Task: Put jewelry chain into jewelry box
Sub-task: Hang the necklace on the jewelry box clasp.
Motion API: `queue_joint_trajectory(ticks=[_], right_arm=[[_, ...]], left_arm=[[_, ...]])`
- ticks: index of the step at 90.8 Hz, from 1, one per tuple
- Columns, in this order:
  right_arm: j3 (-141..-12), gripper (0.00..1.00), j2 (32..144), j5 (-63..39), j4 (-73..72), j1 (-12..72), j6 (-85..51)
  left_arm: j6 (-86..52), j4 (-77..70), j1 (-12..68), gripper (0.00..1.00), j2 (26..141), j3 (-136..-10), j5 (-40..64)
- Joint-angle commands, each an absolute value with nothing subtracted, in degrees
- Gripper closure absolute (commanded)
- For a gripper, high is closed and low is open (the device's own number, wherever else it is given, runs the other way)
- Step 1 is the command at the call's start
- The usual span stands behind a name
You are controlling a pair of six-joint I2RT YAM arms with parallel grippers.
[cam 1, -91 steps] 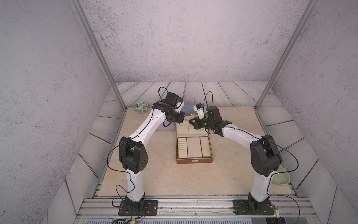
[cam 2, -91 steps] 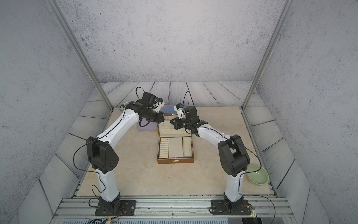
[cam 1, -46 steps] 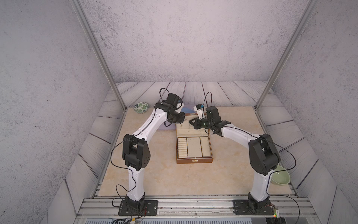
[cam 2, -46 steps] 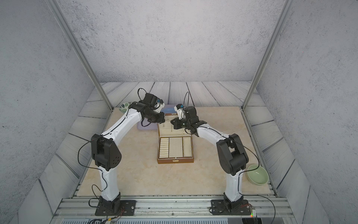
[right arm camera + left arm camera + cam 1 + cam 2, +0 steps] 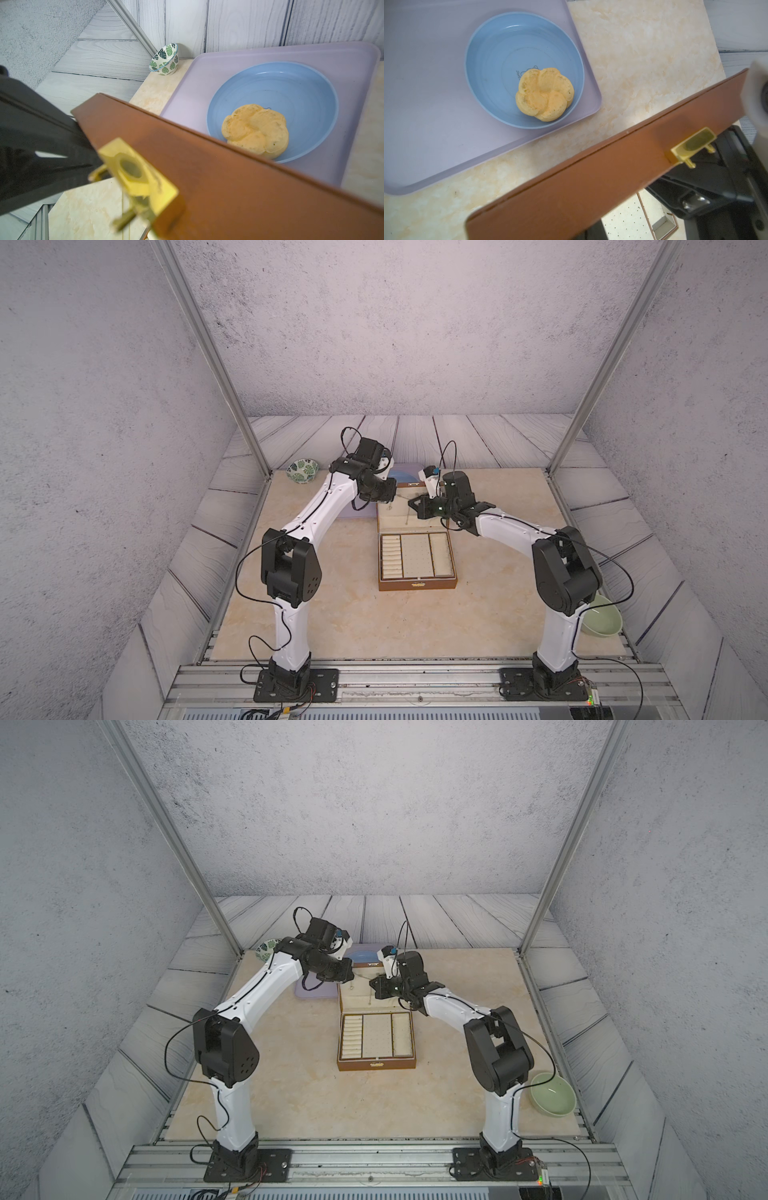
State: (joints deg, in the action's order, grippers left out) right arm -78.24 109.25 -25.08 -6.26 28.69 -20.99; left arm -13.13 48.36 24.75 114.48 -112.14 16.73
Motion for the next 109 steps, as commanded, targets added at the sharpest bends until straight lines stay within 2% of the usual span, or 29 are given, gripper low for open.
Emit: queue_joint_trajectory(ticks=[1,80,109], right_arm=[[-78.0,1.0,107.0,-24.3,-6.6,28.3,-21.7],[-76.5,1.0,106.8,-23.7,-9.0,28.1,-22.5],[-78.0,1.0,108.3,-24.6,-7.7,28.1,-22.7]], left_arm=[[-13.5,46.9,24.1,1.0,112.5,-113.7,16.2],[-14.1,44.4,23.9,1.0,111.1,-113.1,18.4],[-13.7,47.5,23.7,1.0,114.6,-112.6,16.6]])
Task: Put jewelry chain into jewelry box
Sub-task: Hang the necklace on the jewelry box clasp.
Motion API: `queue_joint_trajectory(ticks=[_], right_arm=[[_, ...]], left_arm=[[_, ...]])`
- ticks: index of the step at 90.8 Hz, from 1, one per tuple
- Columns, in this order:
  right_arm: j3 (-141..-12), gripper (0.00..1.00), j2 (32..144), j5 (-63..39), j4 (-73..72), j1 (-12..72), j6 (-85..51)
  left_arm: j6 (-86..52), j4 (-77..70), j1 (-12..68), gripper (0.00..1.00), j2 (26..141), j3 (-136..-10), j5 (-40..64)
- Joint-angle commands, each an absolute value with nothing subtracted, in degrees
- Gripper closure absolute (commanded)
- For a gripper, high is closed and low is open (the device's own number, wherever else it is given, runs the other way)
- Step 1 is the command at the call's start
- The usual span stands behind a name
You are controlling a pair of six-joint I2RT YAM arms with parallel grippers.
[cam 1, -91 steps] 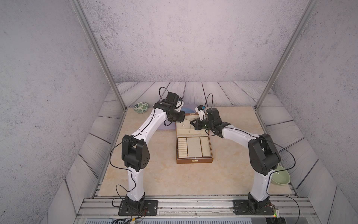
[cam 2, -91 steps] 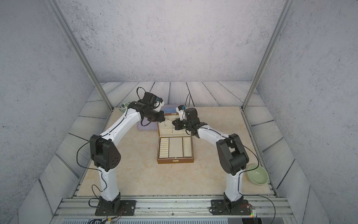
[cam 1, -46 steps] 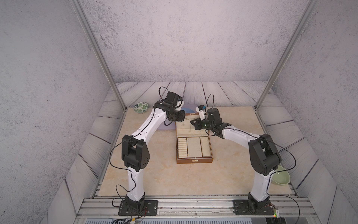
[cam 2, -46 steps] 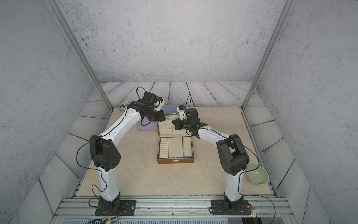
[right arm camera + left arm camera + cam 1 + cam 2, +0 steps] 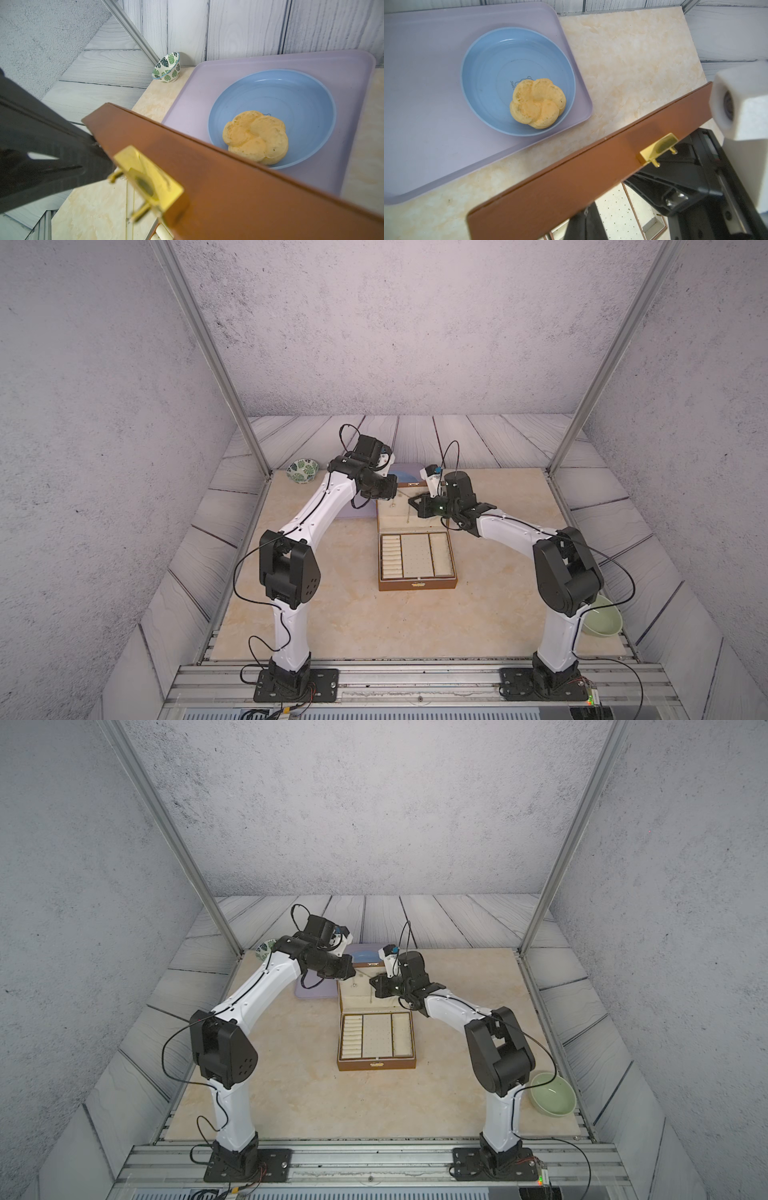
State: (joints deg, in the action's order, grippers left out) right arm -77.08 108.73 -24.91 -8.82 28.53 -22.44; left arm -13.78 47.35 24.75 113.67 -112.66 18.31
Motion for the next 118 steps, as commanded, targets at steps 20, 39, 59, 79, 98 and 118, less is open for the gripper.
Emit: queue_joint_trajectory(ticks=[20,39,59,79,98,118], right_arm=[[-78.3,1.0,109.3,-25.2,-7.5,28.1,-23.3],[-78.1,1.0,109.6,-25.6,-7.6,28.1,-23.5],[-77.9,1.0,109.6,-26.5,-8.1,28.2,-24.0],[-78.1,1.0,109.9,-26.5,-8.2,28.4,-24.5],[-78.6,1.0,109.8,-26.1,-8.1,28.4,-25.5],[-79.9,1.0,110.3,-26.3,-8.0,28.6,-26.6]], left_arm=[[-13.9,49.2,23.2,1.0,116.9,-112.2,14.7],[-14.1,50.4,23.1,1.0,118.5,-112.1,14.5],[-15.0,51.2,23.3,1.0,118.5,-111.3,16.8],[-16.7,49.1,23.4,1.0,118.5,-109.5,17.9],[-19.7,46.4,23.6,1.0,118.2,-109.9,19.2],[-21.5,45.6,23.6,0.99,119.4,-111.1,19.3]])
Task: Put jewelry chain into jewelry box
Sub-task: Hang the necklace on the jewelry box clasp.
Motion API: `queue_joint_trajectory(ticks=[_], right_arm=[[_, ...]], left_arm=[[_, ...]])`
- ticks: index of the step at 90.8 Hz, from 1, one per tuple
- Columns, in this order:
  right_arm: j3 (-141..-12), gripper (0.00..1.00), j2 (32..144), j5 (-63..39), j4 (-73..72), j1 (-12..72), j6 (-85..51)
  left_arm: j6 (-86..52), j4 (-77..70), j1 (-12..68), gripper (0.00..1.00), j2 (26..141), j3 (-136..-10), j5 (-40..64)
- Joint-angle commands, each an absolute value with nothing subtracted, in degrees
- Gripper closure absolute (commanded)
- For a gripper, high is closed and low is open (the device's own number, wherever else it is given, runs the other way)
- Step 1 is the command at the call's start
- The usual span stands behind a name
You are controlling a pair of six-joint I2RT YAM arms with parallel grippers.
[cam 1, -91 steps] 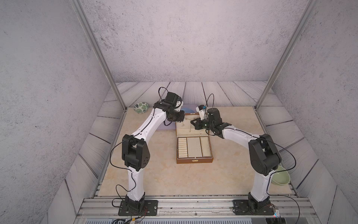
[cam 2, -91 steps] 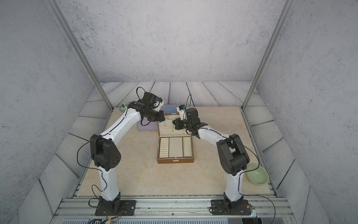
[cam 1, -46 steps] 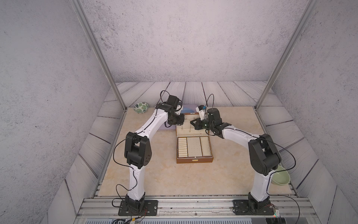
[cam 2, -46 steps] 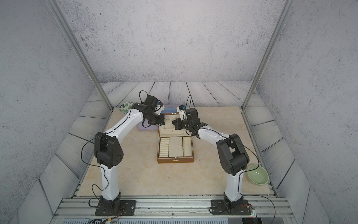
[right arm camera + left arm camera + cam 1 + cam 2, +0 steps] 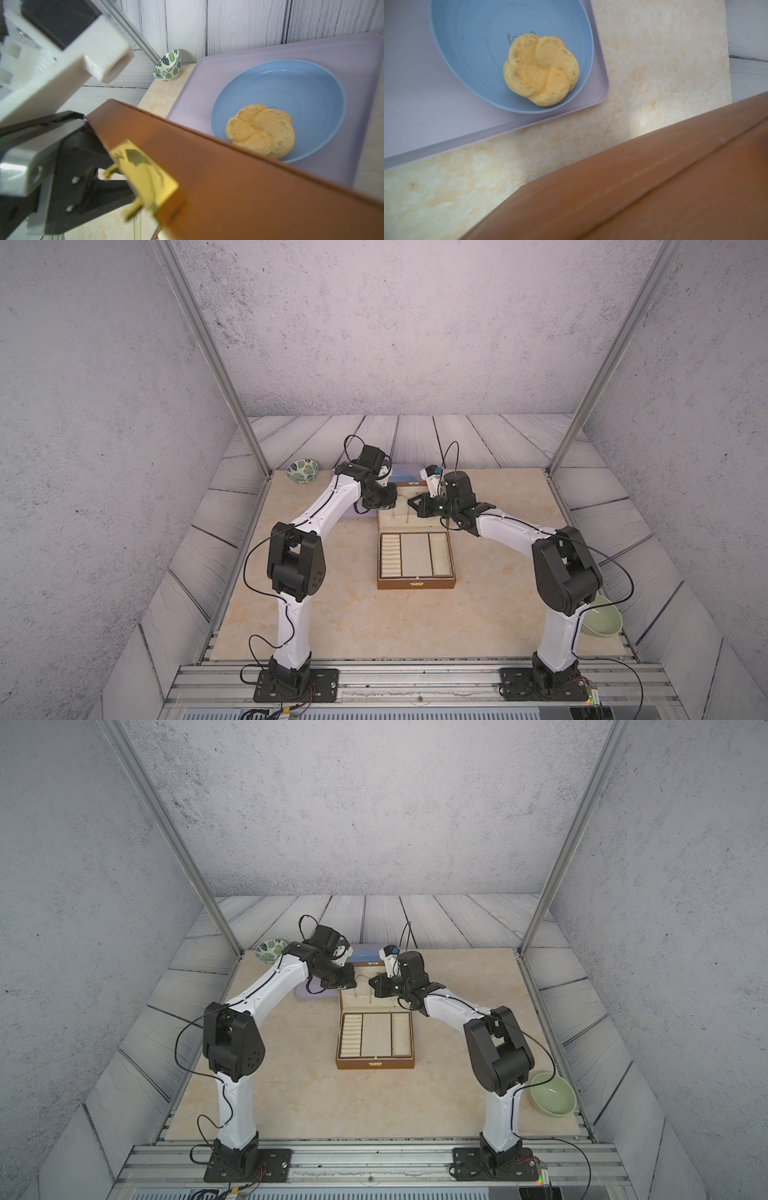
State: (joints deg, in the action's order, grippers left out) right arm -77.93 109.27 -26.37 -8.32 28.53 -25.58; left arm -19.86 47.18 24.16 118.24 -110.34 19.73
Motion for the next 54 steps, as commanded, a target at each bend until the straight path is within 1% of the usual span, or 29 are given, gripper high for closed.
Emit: queue_joint_trajectory(ticks=[1,12,16,26,28,32,36,54], right_arm=[[-80.0,1.0,110.3,-26.3,-8.0,28.7,-26.6],[-80.0,1.0,110.5,-26.4,-7.9,28.9,-26.7],[-79.9,1.0,110.4,-26.5,-7.9,29.0,-26.6],[-79.6,0.99,110.4,-26.7,-7.9,28.9,-26.5],[-79.6,0.96,110.3,-26.9,-8.0,28.9,-26.5],[-79.2,0.87,110.2,-26.8,-8.2,29.1,-26.4],[-78.8,0.85,109.8,-26.7,-8.5,29.1,-26.5],[-77.9,0.84,108.0,-26.4,-7.3,29.1,-25.4]], left_arm=[[-21.6,45.5,23.6,0.99,119.5,-111.2,19.4],[-21.9,45.4,23.8,0.99,119.7,-111.0,19.4],[-21.8,45.6,23.9,0.96,119.7,-111.0,19.5],[-21.5,46.0,24.0,0.76,119.5,-110.7,19.2],[-21.5,46.0,24.1,0.74,119.3,-110.5,19.2],[-21.4,45.8,24.1,0.7,119.0,-110.2,19.2],[-21.4,45.7,24.1,0.69,118.5,-109.8,19.0],[-21.3,46.0,24.1,0.7,116.2,-109.3,18.1]])
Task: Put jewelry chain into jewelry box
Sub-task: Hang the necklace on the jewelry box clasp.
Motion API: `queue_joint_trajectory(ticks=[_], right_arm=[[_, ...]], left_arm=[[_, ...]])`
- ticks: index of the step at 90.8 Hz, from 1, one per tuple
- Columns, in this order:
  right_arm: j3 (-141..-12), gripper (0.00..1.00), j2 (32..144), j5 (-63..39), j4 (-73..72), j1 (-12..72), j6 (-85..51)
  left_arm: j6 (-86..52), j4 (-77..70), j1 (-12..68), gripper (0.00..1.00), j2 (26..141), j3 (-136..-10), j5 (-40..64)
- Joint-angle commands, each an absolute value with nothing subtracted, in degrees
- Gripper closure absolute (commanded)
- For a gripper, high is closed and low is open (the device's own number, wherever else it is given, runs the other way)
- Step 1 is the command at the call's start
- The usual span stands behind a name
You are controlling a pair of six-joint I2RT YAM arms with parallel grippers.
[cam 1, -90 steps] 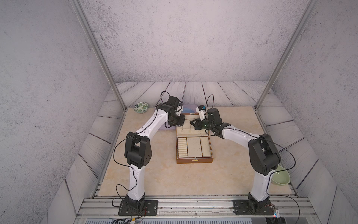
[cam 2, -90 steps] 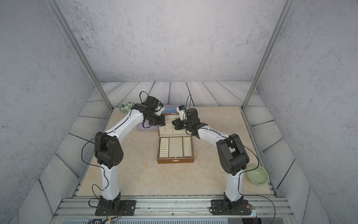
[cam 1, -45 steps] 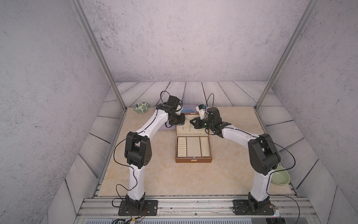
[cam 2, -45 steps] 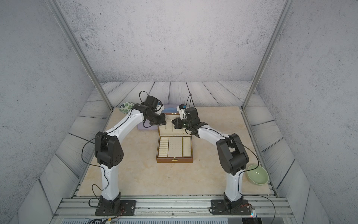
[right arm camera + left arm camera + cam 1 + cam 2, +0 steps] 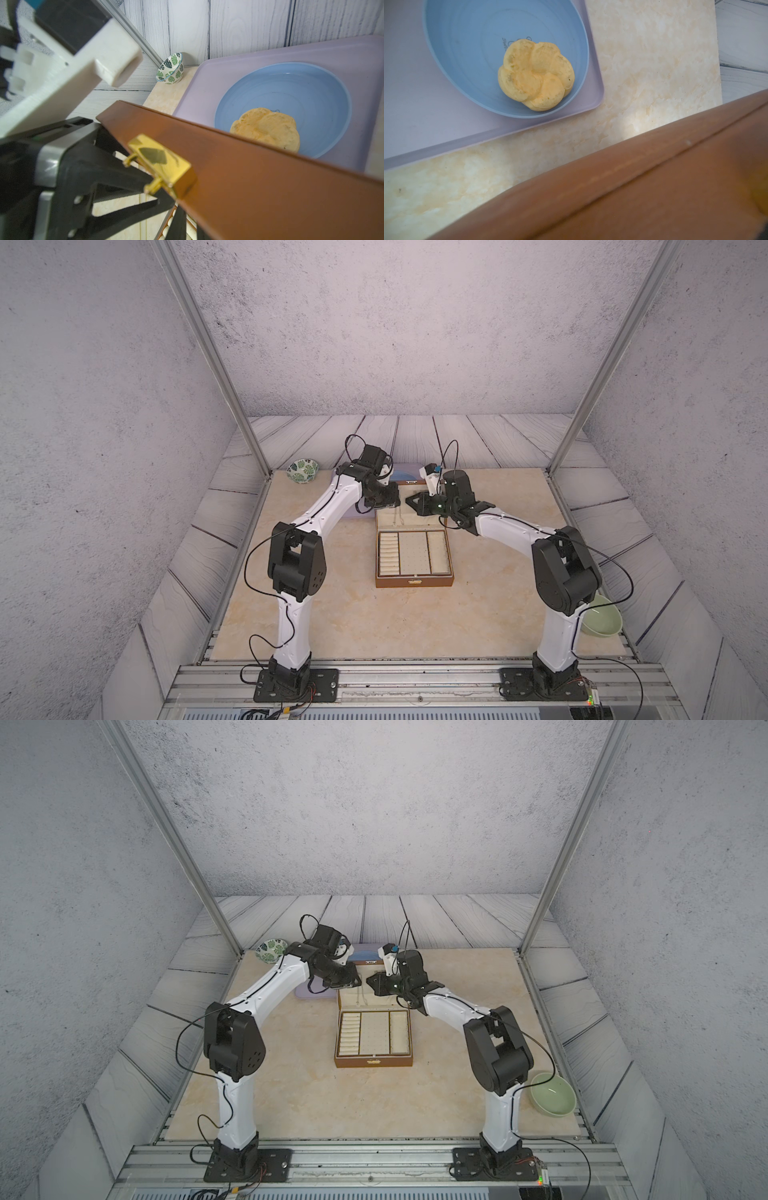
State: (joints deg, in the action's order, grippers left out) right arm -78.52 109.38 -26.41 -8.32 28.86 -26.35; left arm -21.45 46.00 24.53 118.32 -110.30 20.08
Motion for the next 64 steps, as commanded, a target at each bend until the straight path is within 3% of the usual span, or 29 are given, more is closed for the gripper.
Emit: queue_joint_trajectory(ticks=[1,47,64], right_arm=[[-77.8,0.84,107.9,-26.3,-7.2,29.1,-25.3],[-77.2,0.72,97.3,-21.6,5.0,29.4,-15.4],[-81.5,0.62,95.4,-15.7,11.5,30.6,-5.1]], left_arm=[[-21.3,46.1,24.1,0.7,116.1,-109.3,18.0],[-22.7,39.6,21.4,0.67,98.9,-95.1,14.0],[-22.9,35.3,19.9,0.53,94.7,-87.3,14.3]])
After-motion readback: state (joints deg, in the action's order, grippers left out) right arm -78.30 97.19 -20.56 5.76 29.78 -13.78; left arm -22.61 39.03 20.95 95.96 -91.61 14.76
